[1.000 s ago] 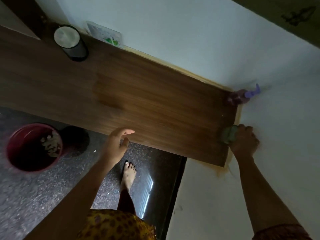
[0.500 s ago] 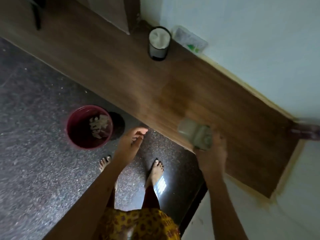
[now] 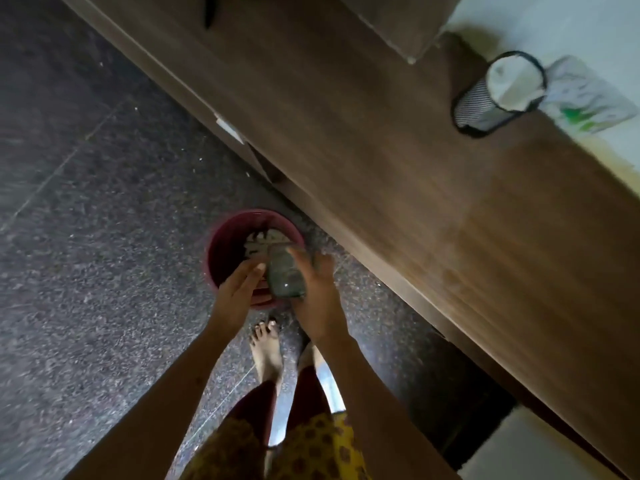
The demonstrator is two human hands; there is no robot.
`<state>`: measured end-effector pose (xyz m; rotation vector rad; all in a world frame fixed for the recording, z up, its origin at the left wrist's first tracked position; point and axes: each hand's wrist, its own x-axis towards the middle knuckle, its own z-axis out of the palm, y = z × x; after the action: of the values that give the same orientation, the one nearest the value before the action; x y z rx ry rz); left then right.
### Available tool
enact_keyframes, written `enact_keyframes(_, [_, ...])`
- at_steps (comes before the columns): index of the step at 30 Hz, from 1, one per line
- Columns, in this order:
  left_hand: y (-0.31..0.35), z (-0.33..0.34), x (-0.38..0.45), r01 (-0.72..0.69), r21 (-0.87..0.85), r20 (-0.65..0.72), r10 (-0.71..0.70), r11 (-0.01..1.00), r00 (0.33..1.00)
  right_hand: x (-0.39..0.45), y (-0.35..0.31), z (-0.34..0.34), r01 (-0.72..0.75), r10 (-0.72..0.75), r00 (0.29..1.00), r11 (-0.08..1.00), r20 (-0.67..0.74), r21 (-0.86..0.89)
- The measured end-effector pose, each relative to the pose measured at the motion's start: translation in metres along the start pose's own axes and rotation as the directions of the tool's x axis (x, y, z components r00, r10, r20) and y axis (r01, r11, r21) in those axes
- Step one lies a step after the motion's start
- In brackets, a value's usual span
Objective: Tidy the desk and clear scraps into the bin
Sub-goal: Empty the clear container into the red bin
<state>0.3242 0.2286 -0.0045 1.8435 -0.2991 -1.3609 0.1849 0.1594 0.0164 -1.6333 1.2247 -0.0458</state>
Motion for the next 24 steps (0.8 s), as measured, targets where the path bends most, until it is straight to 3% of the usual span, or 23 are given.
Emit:
enact_keyframes(7, [-0.103, -0.015, 0.126, 0.205, -0.124, -0.051, -0.212, 0.971, 0.976, 0.120, 0.082, 0.108, 0.003, 0.017, 0.991, 0.990, 0.136, -0.142])
enact_keyframes(14, [-0.185, -0.022, 0.228, 0.234, 0.131, -0.140, -0.216, 0.963, 0.966, 0.213, 0.147, 0.186, -0.032, 0.073, 0.970, 0.984, 0.230, -0.175])
enact_keyframes(20, [-0.219, -0.026, 0.250, 0.293, 0.133, -0.095, -0.283, 0.947, 0.955, 0.218, 0.168, 0.211, -0.019, 0.097, 0.943, 0.970, 0.318, -0.241])
enact_keyframes(24, [-0.179, -0.024, 0.214, 0.235, 0.202, -0.137, -0.210, 0.951, 0.968, 0.191, 0.146, 0.183, -0.029, 0.081, 0.960, 0.981, 0.267, -0.193])
